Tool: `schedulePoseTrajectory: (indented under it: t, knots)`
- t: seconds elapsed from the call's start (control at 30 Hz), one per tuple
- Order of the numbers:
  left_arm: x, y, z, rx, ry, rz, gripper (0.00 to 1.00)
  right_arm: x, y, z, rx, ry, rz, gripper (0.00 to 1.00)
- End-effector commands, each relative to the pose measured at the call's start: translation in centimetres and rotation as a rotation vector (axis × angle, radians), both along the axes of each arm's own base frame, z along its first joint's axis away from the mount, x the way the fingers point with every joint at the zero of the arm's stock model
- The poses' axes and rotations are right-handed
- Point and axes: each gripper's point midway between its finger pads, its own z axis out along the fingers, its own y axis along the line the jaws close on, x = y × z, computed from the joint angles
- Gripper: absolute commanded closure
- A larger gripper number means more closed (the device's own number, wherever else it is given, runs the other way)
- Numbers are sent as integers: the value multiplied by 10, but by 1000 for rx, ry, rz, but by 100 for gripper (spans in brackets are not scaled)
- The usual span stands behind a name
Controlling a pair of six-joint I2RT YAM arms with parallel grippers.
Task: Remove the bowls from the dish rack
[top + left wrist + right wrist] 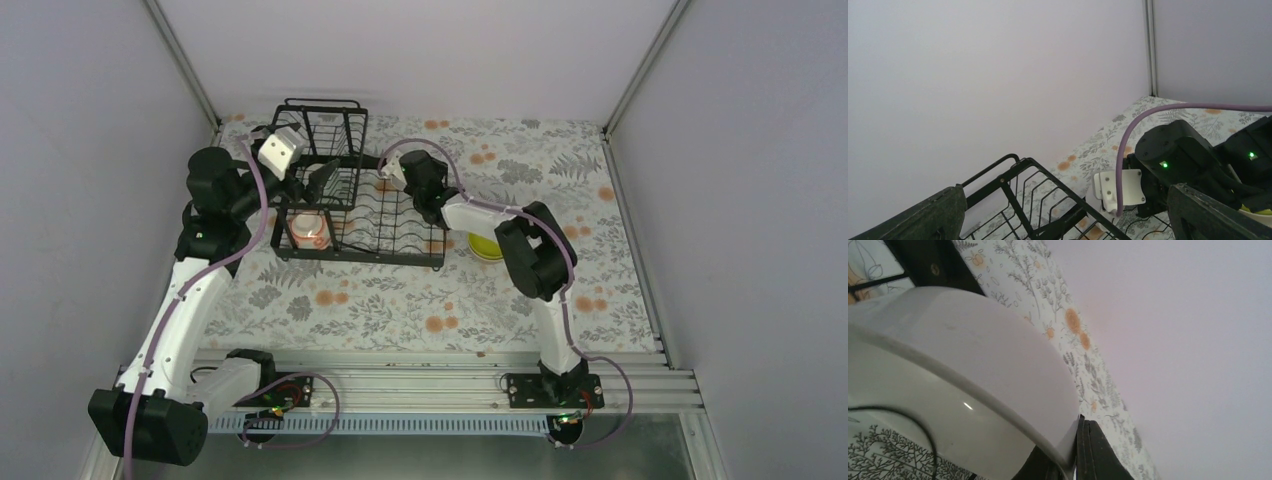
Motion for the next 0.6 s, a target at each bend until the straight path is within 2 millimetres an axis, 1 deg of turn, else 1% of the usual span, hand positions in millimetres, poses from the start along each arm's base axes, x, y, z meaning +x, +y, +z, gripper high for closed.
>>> schedulePoseTrajectory:
  t: [0.0, 0.1, 0.2, 0.27, 0.33, 0.5, 0.57]
  knots:
    - [-4, -1, 8, -19, -20, -18, 0, 1, -4, 119, 105, -353, -83, 96]
    - [-4, 0, 9, -21, -20, -17, 0, -7, -7, 131, 57, -476, -101, 96]
    - [-3, 0, 8, -22, -17, -16, 0, -13, -11, 134, 15, -572, -118, 96]
    - [-3, 0, 10, -22, -20, -18, 0, -23, -14, 148, 19, -680, -136, 96]
    - [-3, 0, 9, -22, -19, -16, 0, -33, -16, 154, -29, -751, -139, 96]
    - [0, 0, 7, -22, -12, -19, 0, -36, -16, 162, -7, -767, -151, 96]
    - [1, -1, 6, -22, -8, -21, 0, -36, -17, 162, 0, -756, -149, 96]
